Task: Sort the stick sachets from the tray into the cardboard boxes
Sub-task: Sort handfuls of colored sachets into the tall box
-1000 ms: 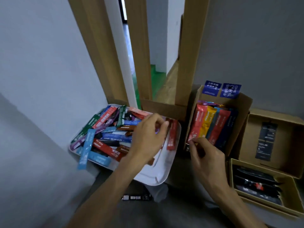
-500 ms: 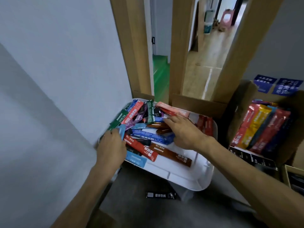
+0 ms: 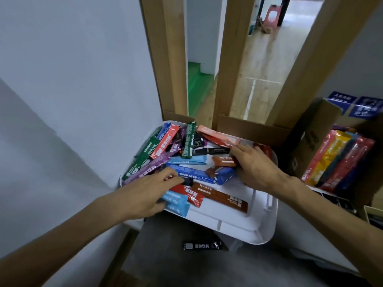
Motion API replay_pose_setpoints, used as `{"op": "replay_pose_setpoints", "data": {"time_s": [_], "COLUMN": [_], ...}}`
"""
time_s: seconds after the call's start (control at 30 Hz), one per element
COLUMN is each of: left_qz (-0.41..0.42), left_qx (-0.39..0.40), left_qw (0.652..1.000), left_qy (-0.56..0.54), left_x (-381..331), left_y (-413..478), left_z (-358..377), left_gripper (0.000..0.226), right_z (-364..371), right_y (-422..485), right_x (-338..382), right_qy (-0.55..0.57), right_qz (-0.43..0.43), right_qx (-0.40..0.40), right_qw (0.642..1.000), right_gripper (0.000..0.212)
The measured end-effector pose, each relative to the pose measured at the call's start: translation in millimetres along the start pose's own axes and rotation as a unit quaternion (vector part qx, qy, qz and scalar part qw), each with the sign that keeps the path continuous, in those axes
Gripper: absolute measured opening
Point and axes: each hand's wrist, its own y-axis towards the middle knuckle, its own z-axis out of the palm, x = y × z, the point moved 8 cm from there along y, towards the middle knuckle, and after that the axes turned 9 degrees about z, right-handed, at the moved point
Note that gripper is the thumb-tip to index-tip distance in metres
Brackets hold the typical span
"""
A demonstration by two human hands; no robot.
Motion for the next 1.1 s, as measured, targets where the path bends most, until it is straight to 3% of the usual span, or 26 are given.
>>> {"op": "replay_pose_setpoints", "data": {"time_s": [0.17,0.23,0.3,0.4,0.47,0.6,0.77,0.87,0.97,1.1], "left_qz": [0.046,0.053,0.064,0.08,0.084,0.083,0.105,0.103,0.106,0.118], "left_qx": [0.021,0.028,0.035,0.06,0.08,0.079,0.025,0.001,-0.029,-0.034], "left_qw": [0.996,0.994,0.99,0.981,0.975,0.97,0.966,0.968,0.973,0.974], "left_qy": [0.071,0.093,0.119,0.166,0.188,0.214,0.236,0.229,0.202,0.189], "left_x": [-6.9,-6.8,-9.2,-18.0,-21.6,-25.2,-32.4,-23.8,-18.7,-19.7], "left_y": [12.3,12.6,14.3,21.2,24.0,20.2,9.5,-0.6,-8.5,-10.0], "left_z": [-5.5,-5.3,-6.2,-8.2,-7.6,-5.8,-4.7,3.5,9.6,12.7], "left_gripper": [0.049,0.044,0.039,0.032,0.032,0.037,0.041,0.066,0.076,0.075], "right_z": [-6.1,-5.2,5.3,24.7,28.4,16.4,4.3,-19.6,-29.3,-24.8], "right_y": [-19.7,-24.0,-24.3,-21.2,-17.3,-9.5,-7.9,-10.8,-3.2,41.9], "right_x": [-20.3,-19.2,-11.9,-7.0,-6.5,2.7,14.2,11.2,12.9,29.3], "right_qy": [0.114,0.151,0.112,0.009,-0.018,-0.047,-0.065,0.005,0.124,0.314], "right_qz": [0.048,0.039,0.015,-0.014,-0.016,-0.044,-0.073,-0.018,0.063,0.155], "right_qx": [-0.051,-0.033,0.023,0.086,0.094,0.045,-0.012,-0.05,0.002,0.04], "right_qw": [0.991,0.987,0.993,0.996,0.995,0.997,0.995,0.999,0.99,0.936], "right_gripper": [0.029,0.032,0.036,0.068,0.075,0.05,0.02,0.016,0.016,0.013]}}
